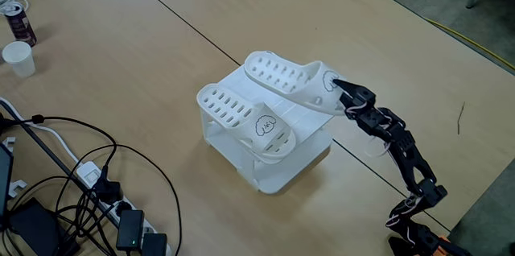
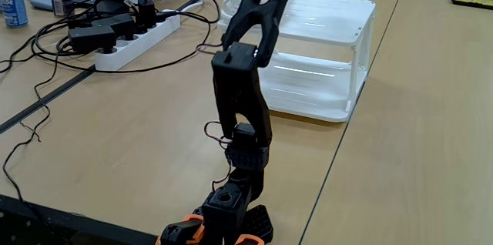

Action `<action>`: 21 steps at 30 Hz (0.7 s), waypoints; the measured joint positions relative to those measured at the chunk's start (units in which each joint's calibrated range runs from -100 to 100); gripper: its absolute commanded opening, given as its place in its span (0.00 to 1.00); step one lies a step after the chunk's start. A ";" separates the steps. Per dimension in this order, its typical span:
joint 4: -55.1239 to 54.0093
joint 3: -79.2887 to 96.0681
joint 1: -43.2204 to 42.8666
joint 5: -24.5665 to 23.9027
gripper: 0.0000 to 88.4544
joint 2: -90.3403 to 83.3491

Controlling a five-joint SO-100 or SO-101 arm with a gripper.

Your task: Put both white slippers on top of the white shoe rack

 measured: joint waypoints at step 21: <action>0.00 -7.19 5.77 0.00 0.01 17.15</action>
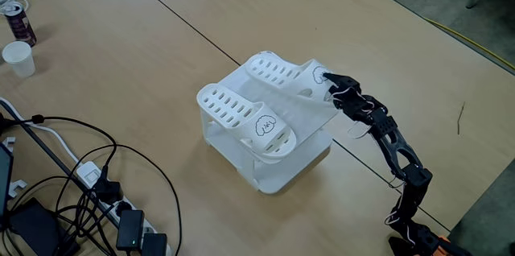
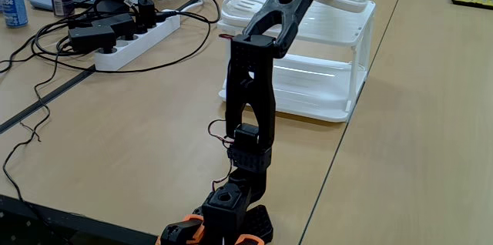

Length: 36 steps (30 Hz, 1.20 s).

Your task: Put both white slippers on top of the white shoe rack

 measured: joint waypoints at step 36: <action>-8.24 0.00 -4.19 0.00 0.01 6.35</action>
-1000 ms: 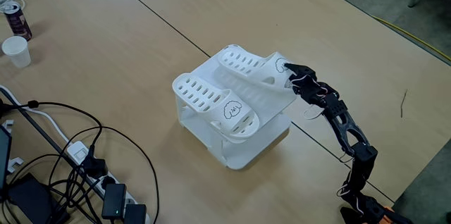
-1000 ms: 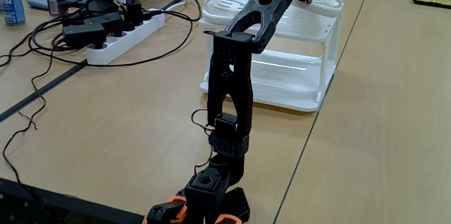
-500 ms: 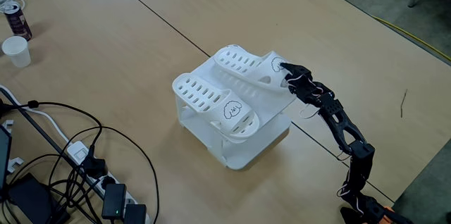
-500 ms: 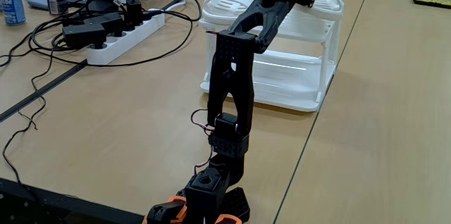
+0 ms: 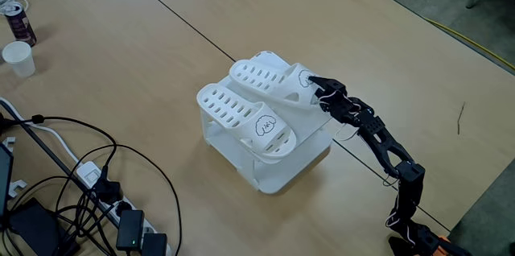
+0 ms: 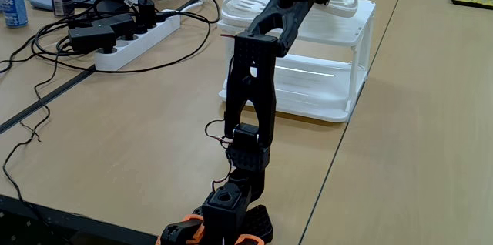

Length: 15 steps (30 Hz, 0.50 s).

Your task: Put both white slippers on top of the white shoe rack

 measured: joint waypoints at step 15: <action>0.00 0.00 -0.15 0.00 0.11 0.00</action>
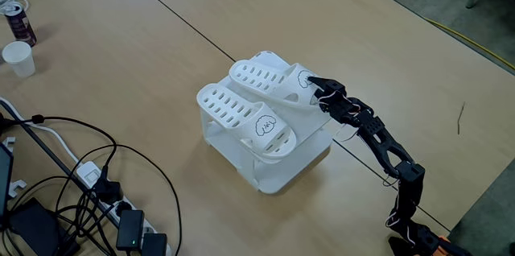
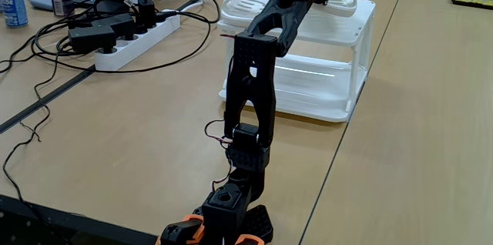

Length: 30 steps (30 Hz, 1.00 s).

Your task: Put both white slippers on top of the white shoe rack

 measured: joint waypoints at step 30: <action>-0.77 10.69 -4.49 0.00 0.18 -3.13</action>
